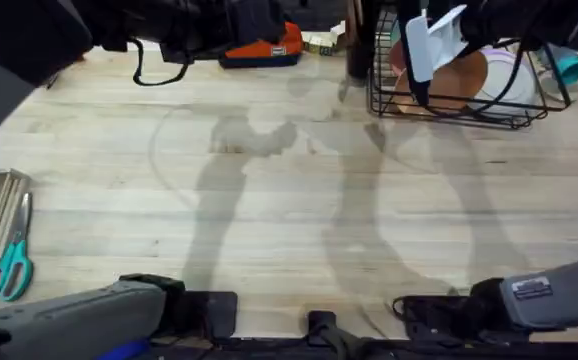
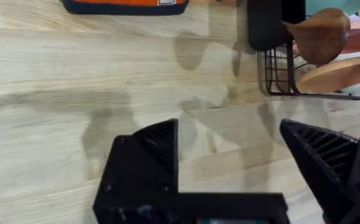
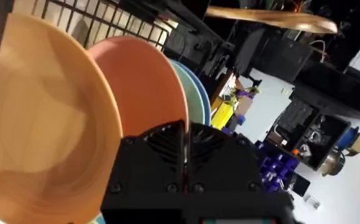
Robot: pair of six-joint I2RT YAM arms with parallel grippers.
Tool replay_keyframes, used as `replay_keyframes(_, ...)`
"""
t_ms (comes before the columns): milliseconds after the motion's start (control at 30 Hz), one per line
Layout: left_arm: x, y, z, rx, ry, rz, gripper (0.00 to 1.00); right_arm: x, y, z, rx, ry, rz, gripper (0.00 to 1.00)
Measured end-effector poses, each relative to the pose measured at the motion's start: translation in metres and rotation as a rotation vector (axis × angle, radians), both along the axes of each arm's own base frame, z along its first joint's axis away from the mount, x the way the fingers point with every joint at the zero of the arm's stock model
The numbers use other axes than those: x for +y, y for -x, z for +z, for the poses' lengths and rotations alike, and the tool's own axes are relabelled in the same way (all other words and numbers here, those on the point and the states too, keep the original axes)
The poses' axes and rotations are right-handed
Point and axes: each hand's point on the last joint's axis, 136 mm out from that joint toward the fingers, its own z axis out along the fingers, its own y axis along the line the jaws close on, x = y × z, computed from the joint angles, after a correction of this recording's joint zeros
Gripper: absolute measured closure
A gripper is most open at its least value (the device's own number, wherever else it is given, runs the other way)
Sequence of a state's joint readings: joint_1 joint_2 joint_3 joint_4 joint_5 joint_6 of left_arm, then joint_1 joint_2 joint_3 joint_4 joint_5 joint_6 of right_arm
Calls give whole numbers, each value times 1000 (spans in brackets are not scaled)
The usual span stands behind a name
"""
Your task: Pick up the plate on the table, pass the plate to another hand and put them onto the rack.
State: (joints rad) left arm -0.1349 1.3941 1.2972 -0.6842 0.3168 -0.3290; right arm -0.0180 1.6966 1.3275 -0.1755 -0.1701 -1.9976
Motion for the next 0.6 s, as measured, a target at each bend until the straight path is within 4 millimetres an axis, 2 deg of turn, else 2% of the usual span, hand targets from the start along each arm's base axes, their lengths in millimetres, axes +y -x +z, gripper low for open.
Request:
replay_keyframes(100,0,0,0,0,0,0,6,0,-1,-3,8,-2,1,973)
replay_keyframes(233,0,0,0,0,0,0,5,-3,-3,-18,41,-2,-4,973)
replay_keyframes(600,0,0,0,2,4,4,7,-5,-7,-19,36,-2,-8,973)
